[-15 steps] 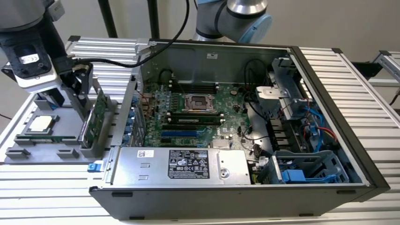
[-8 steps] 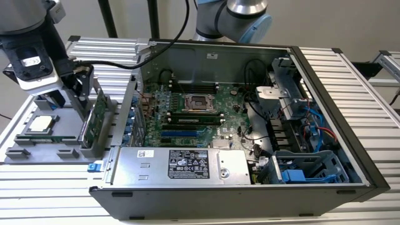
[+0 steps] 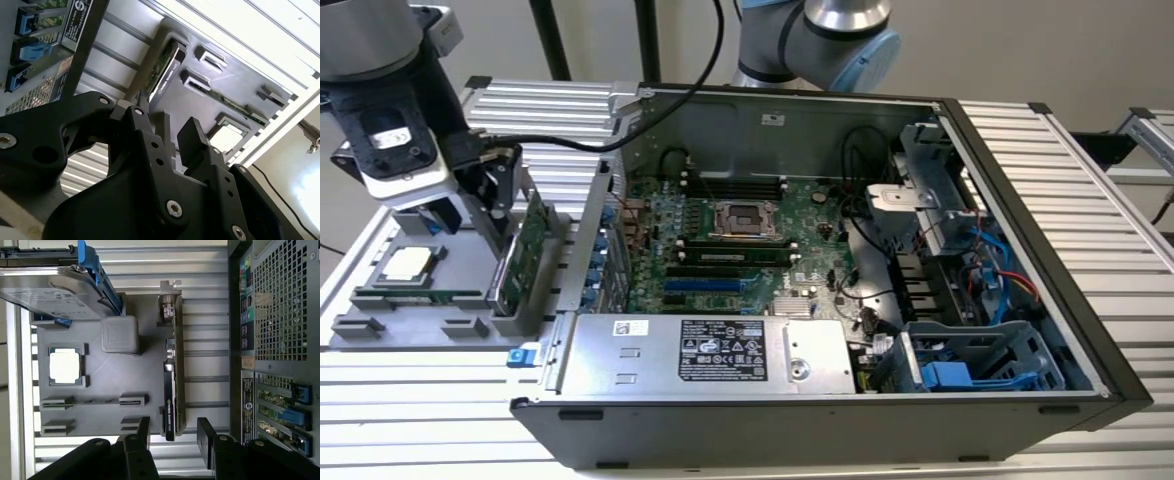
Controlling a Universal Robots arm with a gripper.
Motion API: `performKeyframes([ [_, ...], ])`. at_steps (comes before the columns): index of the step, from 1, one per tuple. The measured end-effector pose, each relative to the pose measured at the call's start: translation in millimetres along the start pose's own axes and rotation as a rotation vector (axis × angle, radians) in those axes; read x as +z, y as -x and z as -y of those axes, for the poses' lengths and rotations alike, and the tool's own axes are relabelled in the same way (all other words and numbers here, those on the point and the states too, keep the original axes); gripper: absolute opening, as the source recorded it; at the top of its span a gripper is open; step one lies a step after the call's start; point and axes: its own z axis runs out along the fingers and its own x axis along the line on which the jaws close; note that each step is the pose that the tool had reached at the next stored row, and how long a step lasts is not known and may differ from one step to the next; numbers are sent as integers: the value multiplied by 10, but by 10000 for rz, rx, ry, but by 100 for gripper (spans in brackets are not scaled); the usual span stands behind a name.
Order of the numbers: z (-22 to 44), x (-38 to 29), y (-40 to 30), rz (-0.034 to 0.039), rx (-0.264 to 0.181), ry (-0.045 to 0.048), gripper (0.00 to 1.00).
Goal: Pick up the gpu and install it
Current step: 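Pick up the gpu and move the gpu toward the slot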
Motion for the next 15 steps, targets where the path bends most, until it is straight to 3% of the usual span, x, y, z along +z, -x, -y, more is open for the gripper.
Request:
performKeyframes([
  [15,5,107,-2,-10,1,-1,100],
])
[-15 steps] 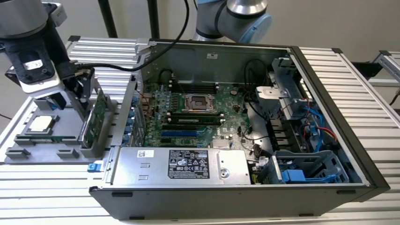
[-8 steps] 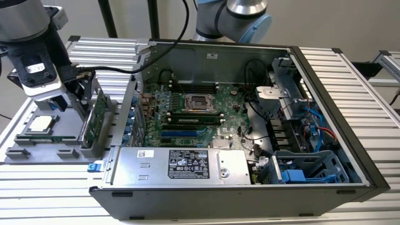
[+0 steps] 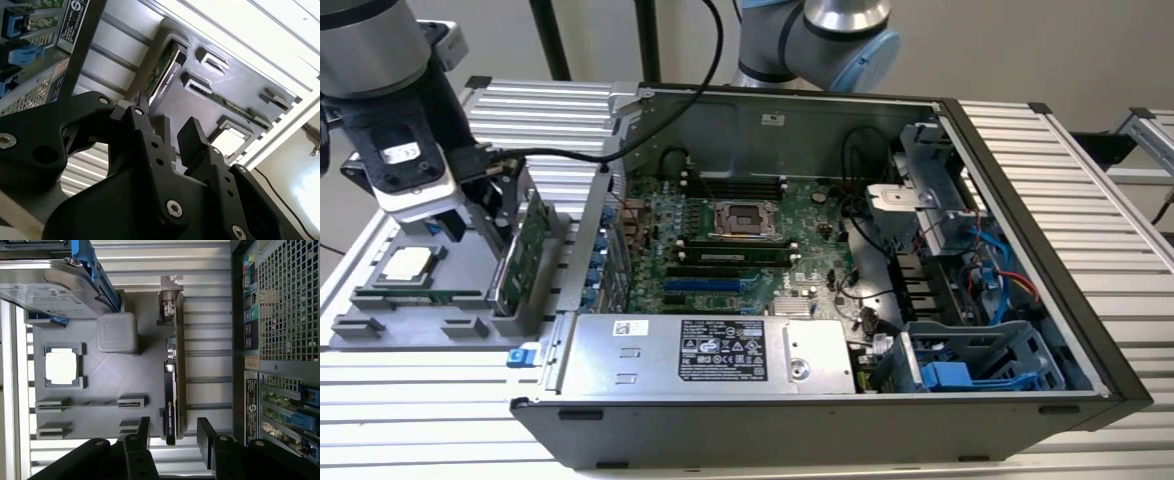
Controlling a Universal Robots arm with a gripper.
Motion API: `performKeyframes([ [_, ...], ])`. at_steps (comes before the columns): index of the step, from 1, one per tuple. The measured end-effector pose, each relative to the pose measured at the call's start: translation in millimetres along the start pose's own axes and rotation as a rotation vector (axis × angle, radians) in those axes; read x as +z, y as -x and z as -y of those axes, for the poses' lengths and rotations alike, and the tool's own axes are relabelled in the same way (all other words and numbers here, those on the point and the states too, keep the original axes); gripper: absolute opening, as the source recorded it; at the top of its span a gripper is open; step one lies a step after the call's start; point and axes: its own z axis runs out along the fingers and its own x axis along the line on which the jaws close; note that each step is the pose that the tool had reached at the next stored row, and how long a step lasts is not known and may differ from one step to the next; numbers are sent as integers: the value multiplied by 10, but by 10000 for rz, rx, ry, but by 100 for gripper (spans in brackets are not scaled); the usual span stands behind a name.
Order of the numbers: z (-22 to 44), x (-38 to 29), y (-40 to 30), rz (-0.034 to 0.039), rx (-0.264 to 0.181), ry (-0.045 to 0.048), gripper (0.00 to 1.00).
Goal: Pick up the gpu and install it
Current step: 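Pick up the gpu and move the gpu toward the slot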
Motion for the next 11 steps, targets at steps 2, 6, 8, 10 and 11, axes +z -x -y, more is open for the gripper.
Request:
performKeyframes([
  [2,0,15,0,0,0,1,100],
  [6,1,39,0,-4,-1,0,100],
  [8,2,52,0,-4,-1,0,100],
  [10,1,63,-1,-5,0,0,100],
  [11,1,69,-1,-4,0,1,100],
])
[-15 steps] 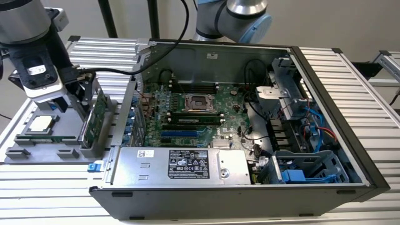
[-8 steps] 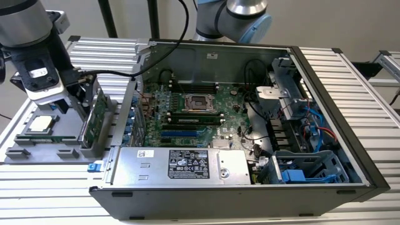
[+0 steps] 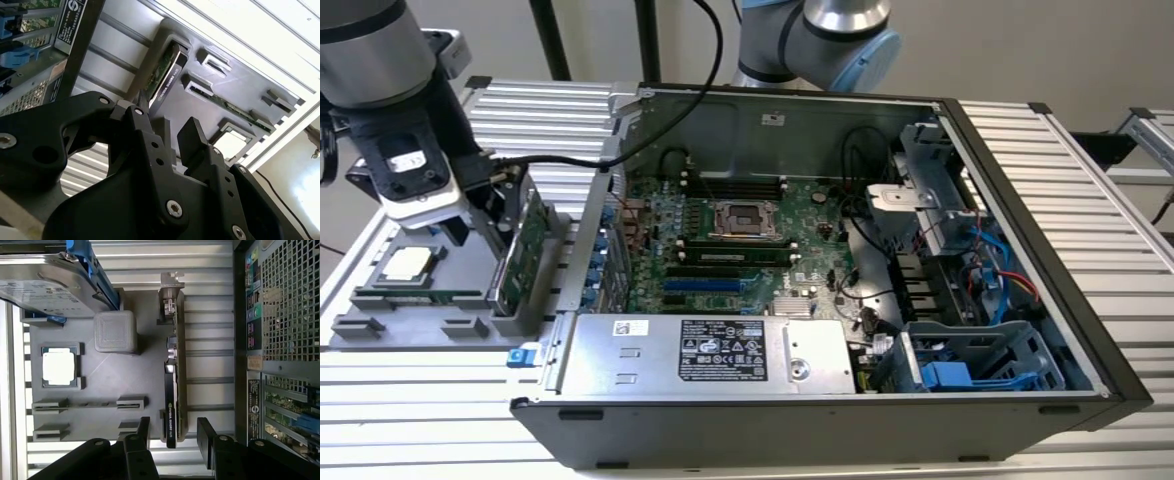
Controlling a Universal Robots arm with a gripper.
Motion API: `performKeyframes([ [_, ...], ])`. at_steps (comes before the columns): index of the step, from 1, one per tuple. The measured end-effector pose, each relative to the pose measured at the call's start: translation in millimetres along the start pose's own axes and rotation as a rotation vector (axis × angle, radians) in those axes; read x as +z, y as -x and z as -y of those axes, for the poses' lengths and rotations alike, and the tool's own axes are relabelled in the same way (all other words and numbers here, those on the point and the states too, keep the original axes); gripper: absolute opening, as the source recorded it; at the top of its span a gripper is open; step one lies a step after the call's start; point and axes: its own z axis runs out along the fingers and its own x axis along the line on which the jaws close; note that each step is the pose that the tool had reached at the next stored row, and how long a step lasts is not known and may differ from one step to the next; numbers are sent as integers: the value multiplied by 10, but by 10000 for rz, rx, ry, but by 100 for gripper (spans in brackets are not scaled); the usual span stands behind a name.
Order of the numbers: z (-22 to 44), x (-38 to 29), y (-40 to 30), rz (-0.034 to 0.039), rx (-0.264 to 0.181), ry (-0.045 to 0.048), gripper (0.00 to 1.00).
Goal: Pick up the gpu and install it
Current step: 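Pick up the gpu and move the gpu toward the slot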
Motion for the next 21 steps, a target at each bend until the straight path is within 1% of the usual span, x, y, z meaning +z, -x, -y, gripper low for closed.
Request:
performKeyframes([
  [21,-6,128,-2,-6,0,0,100],
])
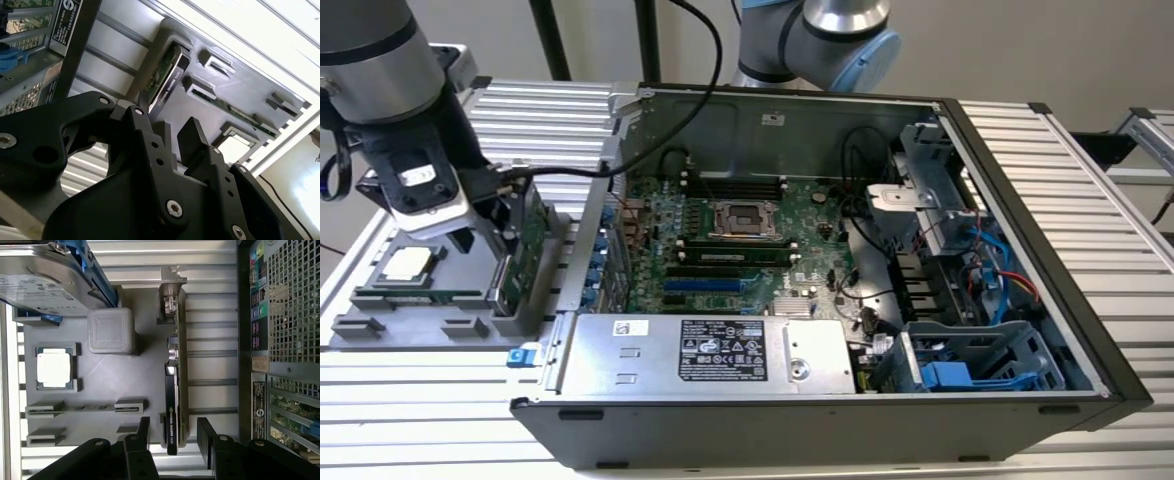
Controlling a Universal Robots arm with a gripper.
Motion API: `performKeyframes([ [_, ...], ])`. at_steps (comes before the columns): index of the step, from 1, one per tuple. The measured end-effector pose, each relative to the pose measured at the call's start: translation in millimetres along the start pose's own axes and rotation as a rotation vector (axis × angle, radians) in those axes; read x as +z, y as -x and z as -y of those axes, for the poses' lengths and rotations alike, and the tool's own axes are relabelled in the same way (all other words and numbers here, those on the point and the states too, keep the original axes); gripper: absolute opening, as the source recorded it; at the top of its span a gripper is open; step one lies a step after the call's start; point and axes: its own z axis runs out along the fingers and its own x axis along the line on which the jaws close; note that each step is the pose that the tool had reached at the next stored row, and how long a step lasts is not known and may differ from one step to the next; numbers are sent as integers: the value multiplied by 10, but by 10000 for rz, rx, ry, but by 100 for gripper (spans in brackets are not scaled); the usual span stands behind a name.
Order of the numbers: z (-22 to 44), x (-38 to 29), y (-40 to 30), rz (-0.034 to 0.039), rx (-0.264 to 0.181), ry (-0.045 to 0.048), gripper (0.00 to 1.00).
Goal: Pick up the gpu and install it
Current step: 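Pick up the gpu and move the gpu toward the slot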
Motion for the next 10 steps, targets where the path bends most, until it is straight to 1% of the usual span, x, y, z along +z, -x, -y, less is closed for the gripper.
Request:
performKeyframes([
  [10,-9,66,-1,0,0,0,100],
])
